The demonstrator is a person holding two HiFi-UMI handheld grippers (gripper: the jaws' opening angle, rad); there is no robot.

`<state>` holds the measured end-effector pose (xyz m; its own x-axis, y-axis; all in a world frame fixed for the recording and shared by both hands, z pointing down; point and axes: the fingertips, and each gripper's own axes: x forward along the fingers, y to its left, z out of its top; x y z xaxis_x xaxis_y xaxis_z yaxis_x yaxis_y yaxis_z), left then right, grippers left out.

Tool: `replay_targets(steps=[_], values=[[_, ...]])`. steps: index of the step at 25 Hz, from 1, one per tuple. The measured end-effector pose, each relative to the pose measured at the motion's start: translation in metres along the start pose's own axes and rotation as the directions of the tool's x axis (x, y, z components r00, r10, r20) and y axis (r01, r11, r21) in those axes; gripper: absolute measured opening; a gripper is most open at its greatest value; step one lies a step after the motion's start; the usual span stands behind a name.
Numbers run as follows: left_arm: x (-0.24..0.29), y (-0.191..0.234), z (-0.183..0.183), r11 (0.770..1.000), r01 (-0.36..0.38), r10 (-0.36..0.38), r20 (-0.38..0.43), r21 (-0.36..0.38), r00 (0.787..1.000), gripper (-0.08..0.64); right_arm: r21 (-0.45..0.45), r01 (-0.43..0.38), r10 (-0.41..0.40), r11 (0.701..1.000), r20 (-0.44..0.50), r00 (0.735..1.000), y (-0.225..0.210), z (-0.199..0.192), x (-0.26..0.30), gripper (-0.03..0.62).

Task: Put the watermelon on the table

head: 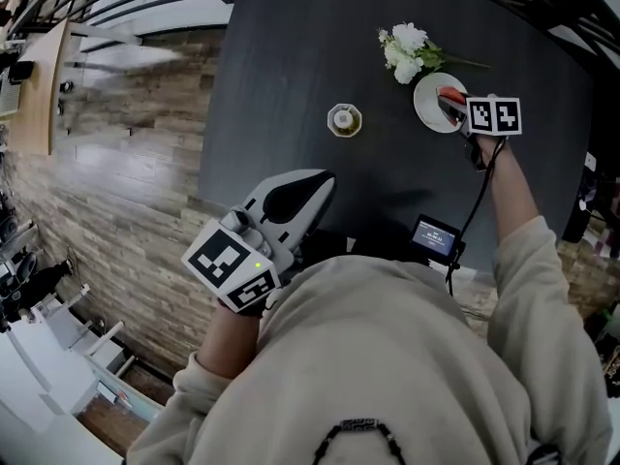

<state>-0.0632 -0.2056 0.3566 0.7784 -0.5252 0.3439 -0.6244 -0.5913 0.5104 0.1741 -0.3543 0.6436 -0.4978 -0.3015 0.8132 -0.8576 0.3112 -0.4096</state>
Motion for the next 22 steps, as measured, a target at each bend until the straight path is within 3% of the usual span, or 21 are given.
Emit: replay_targets(steps=[11,22], values=[[-0.008,0.005,-0.001,0.999,-0.013,0.014,0.017,-0.035,1.0,0.006,-0.018,0.095,-0.096,0.995,-0.082,0.992,-0.015,-0.017,0.029,0.204],[-0.002,-0.001,-0.007,0.998,0.028,-0.028,-0.007,-0.058,1.0,0.006,-0.044,0.104,-0.109,0.994,-0.136,0.985,-0.016,-0.027,0.041,0.206]])
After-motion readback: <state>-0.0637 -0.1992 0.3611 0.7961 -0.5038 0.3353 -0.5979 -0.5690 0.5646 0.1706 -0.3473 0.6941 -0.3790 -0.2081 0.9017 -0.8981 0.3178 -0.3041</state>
